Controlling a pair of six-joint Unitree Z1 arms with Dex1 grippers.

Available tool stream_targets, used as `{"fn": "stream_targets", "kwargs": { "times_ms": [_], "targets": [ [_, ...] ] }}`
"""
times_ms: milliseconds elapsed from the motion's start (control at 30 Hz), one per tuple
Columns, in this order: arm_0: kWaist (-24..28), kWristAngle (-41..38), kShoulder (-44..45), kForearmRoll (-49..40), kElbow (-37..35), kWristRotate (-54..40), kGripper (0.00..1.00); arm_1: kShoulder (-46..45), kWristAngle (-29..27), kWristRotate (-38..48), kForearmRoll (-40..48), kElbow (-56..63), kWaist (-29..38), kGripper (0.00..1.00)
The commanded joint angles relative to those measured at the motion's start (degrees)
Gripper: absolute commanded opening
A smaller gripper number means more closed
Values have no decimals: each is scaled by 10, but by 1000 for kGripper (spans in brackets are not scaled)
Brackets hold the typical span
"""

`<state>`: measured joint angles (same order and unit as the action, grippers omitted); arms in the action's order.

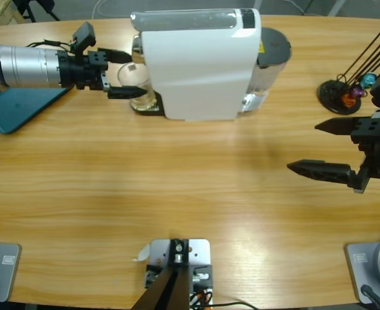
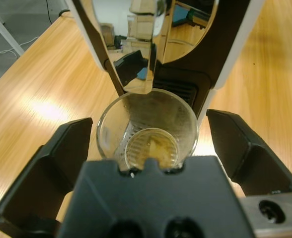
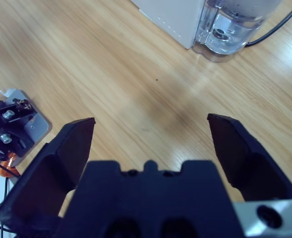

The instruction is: Pour coffee

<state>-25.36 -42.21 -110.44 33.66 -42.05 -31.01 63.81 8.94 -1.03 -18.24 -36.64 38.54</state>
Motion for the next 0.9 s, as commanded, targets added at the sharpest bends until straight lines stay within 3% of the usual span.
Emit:
{"fn": "stream_targets", "kwargs": {
  "times_ms": [33,167,267,300,333,500,600,900],
  "targets": [
    [-3,12,-25,-15,-5,7,992,21,8,-6,5,8,-6,1000],
    [-5,13,-25,-38,-18,7,781,21,7,-6,6,8,-5,1000],
    [-5,14,-25,-44,-21,7,728,20,7,-6,6,8,-6,1000],
    [-5,14,-25,-46,-22,7,611,21,7,-6,6,8,-6,1000],
    [-5,16,-25,-48,-22,7,561,21,7,-6,6,8,-5,1000],
    [-6,23,-21,-62,-21,4,462,21,6,-6,6,8,-6,1000],
    [-5,23,-20,-62,-19,2,2,20,6,-6,6,8,-6,1000],
    [10,7,-15,-60,-12,-7,0,16,5,-6,7,10,-5,1000]
  ]
}}
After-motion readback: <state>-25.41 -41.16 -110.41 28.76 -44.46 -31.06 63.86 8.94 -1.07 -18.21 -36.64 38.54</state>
